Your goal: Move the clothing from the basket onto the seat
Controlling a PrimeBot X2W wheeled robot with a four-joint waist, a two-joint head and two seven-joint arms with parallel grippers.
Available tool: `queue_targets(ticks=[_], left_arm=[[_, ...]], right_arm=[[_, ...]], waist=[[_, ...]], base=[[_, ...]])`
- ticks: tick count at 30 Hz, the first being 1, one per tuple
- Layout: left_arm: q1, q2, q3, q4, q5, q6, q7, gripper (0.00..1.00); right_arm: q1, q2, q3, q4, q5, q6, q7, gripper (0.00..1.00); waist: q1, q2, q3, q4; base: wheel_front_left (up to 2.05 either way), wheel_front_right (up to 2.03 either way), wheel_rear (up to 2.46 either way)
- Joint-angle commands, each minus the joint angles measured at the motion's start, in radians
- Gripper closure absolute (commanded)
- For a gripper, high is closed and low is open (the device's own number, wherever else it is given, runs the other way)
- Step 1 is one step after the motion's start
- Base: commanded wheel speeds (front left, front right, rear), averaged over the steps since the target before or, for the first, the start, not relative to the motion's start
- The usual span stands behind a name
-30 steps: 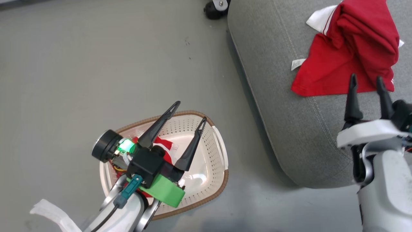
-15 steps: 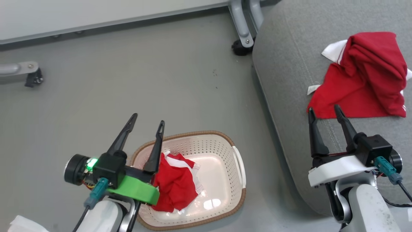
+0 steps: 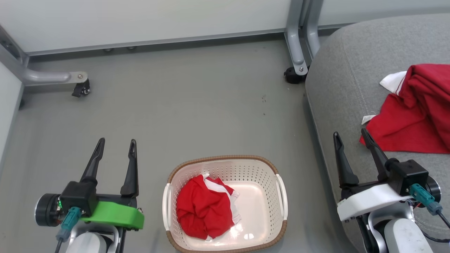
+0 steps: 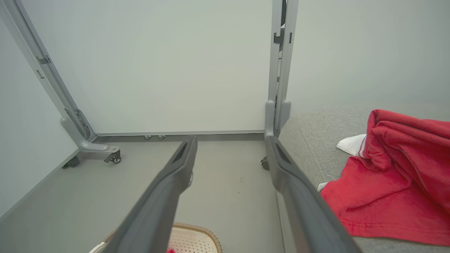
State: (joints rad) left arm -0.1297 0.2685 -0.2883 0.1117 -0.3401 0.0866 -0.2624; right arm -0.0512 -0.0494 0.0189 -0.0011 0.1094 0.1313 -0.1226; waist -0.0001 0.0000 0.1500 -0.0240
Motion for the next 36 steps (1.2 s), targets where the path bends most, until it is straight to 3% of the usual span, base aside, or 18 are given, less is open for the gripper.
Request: queue_targets(ticks=[1,15,36], left_arm=[[0.02,-0.004,0.016,0.003,0.015,-0.008,-0.003,0.0],[0.112,-0.059,0.077,0.084,0.064,-0.084,-0.003,0.0],[0.151,-0.098,0.119,0.137,0.109,-0.111,-0.003,0.0]], right_arm=[[0.017,-0.003,-0.002,-0.01,0.001,-0.001,0.006,0.0],[0.105,-0.003,-0.009,-0.033,0.013,-0.001,0.051,0.0],[0.153,-0.002,0.009,-0.064,0.007,-0.001,0.084,0.0]], waist=[[0.0001,0.0,-0.016,0.016],[0.0001,0.0,-0.095,0.011],[0.0001,0.0,-0.135,0.009]], base=[[0.0,0.0,0.0],[0.0,0.0,0.0],[0.0,0.0,0.0]])
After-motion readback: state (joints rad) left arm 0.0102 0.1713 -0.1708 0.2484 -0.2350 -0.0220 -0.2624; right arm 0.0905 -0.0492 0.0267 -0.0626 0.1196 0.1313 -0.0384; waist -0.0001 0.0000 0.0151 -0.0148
